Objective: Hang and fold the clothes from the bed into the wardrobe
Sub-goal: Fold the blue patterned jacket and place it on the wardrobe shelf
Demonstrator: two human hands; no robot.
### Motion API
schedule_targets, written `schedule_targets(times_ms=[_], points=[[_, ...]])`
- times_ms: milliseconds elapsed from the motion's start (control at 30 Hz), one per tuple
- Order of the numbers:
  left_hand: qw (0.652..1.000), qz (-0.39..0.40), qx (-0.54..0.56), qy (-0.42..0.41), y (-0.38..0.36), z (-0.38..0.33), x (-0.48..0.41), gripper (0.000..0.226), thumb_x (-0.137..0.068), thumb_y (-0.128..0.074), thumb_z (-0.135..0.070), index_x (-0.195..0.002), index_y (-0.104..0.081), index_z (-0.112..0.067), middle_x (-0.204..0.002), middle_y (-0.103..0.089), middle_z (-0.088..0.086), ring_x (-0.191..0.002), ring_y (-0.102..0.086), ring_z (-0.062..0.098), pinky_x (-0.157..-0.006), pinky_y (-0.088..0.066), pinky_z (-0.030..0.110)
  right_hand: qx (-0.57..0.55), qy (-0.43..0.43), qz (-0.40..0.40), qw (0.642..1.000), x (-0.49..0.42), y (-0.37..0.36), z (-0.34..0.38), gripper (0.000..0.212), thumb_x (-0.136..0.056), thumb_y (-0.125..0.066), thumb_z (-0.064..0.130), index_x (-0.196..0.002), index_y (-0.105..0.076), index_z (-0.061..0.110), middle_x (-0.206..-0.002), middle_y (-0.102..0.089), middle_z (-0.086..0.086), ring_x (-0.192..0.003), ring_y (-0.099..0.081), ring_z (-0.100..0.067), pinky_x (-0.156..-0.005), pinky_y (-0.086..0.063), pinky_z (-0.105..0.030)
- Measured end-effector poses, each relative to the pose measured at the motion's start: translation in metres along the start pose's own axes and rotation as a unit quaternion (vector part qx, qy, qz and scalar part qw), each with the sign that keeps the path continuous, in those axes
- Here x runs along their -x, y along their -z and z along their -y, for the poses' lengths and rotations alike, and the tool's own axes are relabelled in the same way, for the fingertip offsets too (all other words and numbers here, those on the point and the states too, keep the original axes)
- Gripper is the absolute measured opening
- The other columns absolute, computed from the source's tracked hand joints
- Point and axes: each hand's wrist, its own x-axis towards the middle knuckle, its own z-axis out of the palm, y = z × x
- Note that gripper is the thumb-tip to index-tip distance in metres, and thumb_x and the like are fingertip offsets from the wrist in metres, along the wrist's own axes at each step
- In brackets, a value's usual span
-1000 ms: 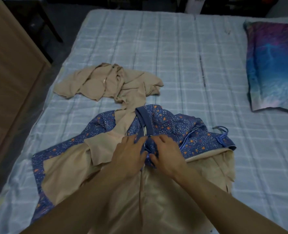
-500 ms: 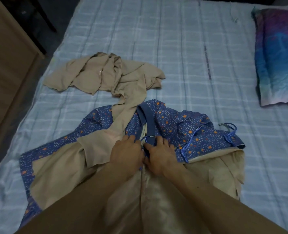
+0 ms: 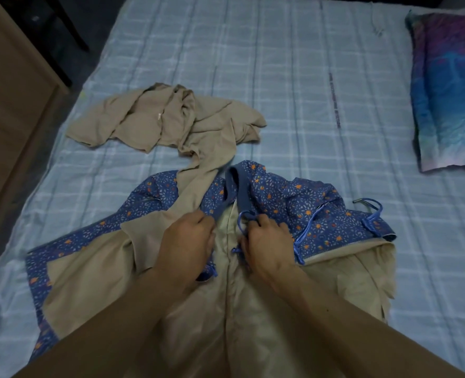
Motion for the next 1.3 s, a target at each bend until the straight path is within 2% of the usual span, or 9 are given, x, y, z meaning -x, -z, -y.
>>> schedule_targets(times_ms=[133, 233, 333, 467, 667, 833, 1033, 1167, 1300], points=[[0.999, -0.038, 0.008, -0.011, 0.006, 0.002, 0.001, 0.026, -0.068, -0.071, 0.006, -0.074, -0.052, -0.010, -0.071, -0.053, 0.008, -0.062, -0.052, 0.030, -0.050, -0.044, 0.038, -0.042, 0.003, -0.081, 0.996, 0.006, 0.011, -0.006, 0.019, -0.076, -0.076, 0.023, -0.082, -0.065, 0.009, -0.080, -0.062, -0.010, -0.067, -0.061, -0.032, -0.062, -0.048, -0.039], [0.998, -0.055, 0.015, 0.005, 0.011, 0.003, 0.002, 0.028, -0.071, -0.071, 0.006, -0.084, -0.053, -0.011, -0.075, -0.054, 0.006, -0.066, -0.052, 0.030, -0.052, -0.045, 0.039, -0.075, -0.001, -0.103, 0.992, 0.009, 0.017, -0.011, 0.039, -0.049, -0.088, 0.001, -0.069, -0.056, 0.011, -0.067, -0.058, -0.009, -0.051, -0.055, -0.029, -0.046, -0.038, -0.029], [0.998, -0.055, 0.010, 0.004, 0.022, 0.009, 0.003, 0.032, -0.071, -0.072, 0.007, -0.097, -0.064, -0.008, -0.083, -0.060, 0.009, -0.072, -0.058, 0.032, -0.057, -0.051, 0.042, -0.131, -0.031, -0.108, 0.985, 0.010, 0.024, -0.017, 0.036, -0.059, -0.079, -0.007, -0.077, -0.053, 0.009, -0.073, -0.060, -0.013, -0.058, -0.058, -0.035, -0.051, -0.031, -0.030], [0.997, -0.074, 0.006, -0.009, 0.047, 0.010, 0.005, 0.027, -0.074, -0.067, 0.008, -0.098, -0.069, -0.004, -0.088, -0.061, 0.014, -0.075, -0.060, 0.034, -0.062, -0.054, 0.045, -0.195, -0.043, -0.143, 0.969, 0.017, 0.042, -0.021, 0.029, -0.077, -0.061, -0.003, -0.103, -0.053, 0.006, -0.099, -0.058, -0.017, -0.087, -0.057, -0.039, -0.071, -0.042, -0.041], [0.989, -0.141, 0.022, -0.029, 0.098, -0.003, 0.015, 0.020, -0.081, -0.056, 0.000, -0.095, -0.071, -0.002, -0.091, -0.064, 0.014, -0.080, -0.061, 0.033, -0.068, -0.054, 0.043, -0.186, -0.026, -0.163, 0.969, 0.044, 0.085, -0.022, 0.031, -0.073, -0.066, -0.002, -0.100, -0.054, 0.009, -0.100, -0.047, -0.011, -0.077, -0.052, -0.036, -0.064, -0.044, -0.040], [0.984, -0.175, 0.023, -0.029, 0.141, -0.014, 0.029, 0.024, -0.077, -0.053, -0.003, -0.093, -0.070, -0.002, -0.091, -0.063, 0.014, -0.081, -0.062, 0.033, -0.069, -0.054, 0.043, -0.163, -0.010, -0.148, 0.976, 0.073, 0.122, -0.028, 0.048, -0.073, -0.063, -0.003, -0.117, -0.058, 0.014, -0.105, -0.047, -0.010, -0.083, -0.053, -0.032, -0.067, -0.044, -0.035], [0.979, -0.199, 0.003, -0.044, 0.188, -0.037, 0.051, 0.022, -0.076, -0.054, -0.002, -0.092, -0.069, -0.002, -0.090, -0.063, 0.013, -0.080, -0.060, 0.030, -0.071, -0.049, 0.037, -0.190, -0.015, -0.137, 0.972, 0.112, 0.160, -0.032, 0.022, -0.076, -0.066, 0.001, -0.094, -0.059, 0.012, -0.104, -0.039, -0.001, -0.080, -0.054, -0.028, -0.065, -0.054, -0.044], [0.974, -0.210, 0.001, -0.081, 0.216, -0.054, 0.072, 0.024, -0.082, -0.049, -0.007, -0.094, -0.069, 0.000, -0.090, -0.062, 0.014, -0.081, -0.058, 0.028, -0.073, -0.043, 0.029, -0.154, 0.010, -0.191, 0.969, 0.141, 0.183, -0.031, 0.008, -0.085, -0.066, 0.010, -0.090, -0.061, 0.012, -0.102, -0.043, 0.000, -0.072, -0.053, -0.025, -0.058, -0.051, -0.043], [0.966, -0.226, -0.026, -0.121, 0.241, -0.071, 0.092, 0.022, -0.081, -0.056, -0.002, -0.097, -0.070, 0.005, -0.090, -0.062, 0.017, -0.082, -0.057, 0.028, -0.072, -0.044, 0.029, -0.071, 0.065, -0.280, 0.955, 0.168, 0.210, -0.029, 0.026, -0.058, -0.079, 0.005, -0.077, -0.063, 0.010, -0.087, -0.055, -0.006, -0.073, -0.052, -0.026, -0.058, -0.038, -0.037]])
